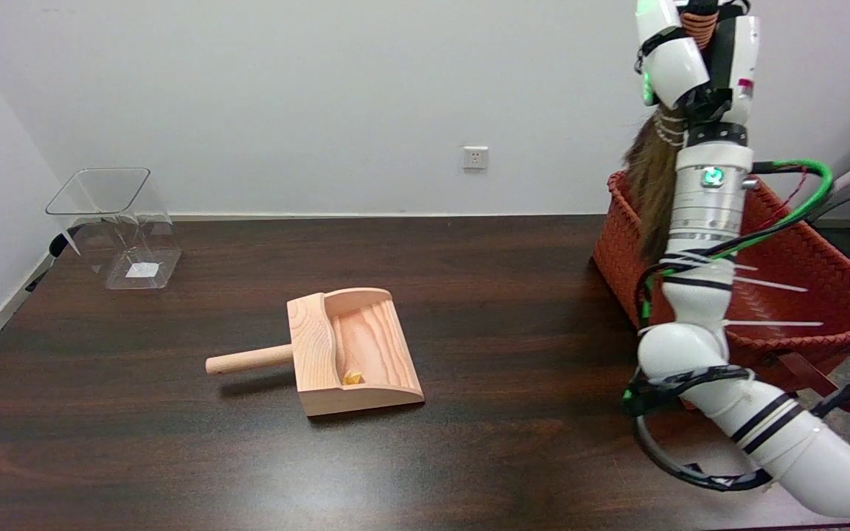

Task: Place the broom into the brown storage basket.

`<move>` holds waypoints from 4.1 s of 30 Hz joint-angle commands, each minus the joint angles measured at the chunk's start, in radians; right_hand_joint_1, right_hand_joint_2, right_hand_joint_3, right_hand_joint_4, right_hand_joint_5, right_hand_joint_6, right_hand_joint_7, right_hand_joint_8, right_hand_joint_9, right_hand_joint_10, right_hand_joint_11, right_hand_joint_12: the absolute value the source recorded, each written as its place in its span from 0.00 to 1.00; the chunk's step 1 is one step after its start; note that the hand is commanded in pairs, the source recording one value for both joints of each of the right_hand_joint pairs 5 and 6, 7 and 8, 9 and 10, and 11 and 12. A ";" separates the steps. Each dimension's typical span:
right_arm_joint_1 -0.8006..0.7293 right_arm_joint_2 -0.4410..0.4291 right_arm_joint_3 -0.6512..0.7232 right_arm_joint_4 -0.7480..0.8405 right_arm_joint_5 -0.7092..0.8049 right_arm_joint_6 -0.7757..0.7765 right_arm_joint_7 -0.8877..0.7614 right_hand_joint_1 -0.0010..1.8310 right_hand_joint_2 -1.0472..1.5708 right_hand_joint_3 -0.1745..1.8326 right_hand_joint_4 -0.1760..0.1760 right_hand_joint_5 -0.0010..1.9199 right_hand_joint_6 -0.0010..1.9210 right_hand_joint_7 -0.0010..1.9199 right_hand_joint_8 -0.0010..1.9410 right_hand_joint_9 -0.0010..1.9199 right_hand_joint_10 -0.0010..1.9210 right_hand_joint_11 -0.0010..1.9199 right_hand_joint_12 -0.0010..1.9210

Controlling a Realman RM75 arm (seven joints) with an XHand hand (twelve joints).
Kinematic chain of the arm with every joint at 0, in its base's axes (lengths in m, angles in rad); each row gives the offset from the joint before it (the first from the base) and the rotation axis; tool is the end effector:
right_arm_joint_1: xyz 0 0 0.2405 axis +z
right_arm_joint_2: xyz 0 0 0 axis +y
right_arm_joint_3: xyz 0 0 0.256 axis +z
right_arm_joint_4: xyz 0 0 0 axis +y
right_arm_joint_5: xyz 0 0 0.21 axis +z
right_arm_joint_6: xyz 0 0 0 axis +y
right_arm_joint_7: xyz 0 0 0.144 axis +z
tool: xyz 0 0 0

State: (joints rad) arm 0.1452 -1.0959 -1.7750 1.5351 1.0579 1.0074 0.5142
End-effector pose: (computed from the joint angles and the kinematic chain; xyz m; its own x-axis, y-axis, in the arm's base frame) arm -0.1172 -0.3247 0.3752 0.1152 0.6195 0.7765 -0.6807 -0.5201 0.5159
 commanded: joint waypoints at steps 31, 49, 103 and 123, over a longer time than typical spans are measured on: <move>-0.084 0.176 0.025 -0.481 -0.095 0.171 0.349 0.46 0.92 0.37 0.50 1.00 1.00 1.00 0.99 1.00 1.00 1.00 1.00; -0.049 0.101 -0.046 -0.561 -0.150 0.242 0.423 0.45 0.92 0.36 0.50 1.00 1.00 1.00 0.99 1.00 1.00 1.00 1.00; -0.189 0.053 0.105 -0.296 -0.094 0.042 0.274 0.37 0.77 0.20 0.50 0.04 0.04 0.17 0.17 0.04 0.04 0.04 0.04; -0.408 -0.016 0.245 -0.004 -0.086 0.133 0.263 0.25 0.82 0.50 0.50 0.01 0.01 0.14 0.14 0.01 0.01 0.01 0.01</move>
State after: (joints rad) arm -0.0735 -1.0552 -1.6610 1.3047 0.9602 1.0847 0.8020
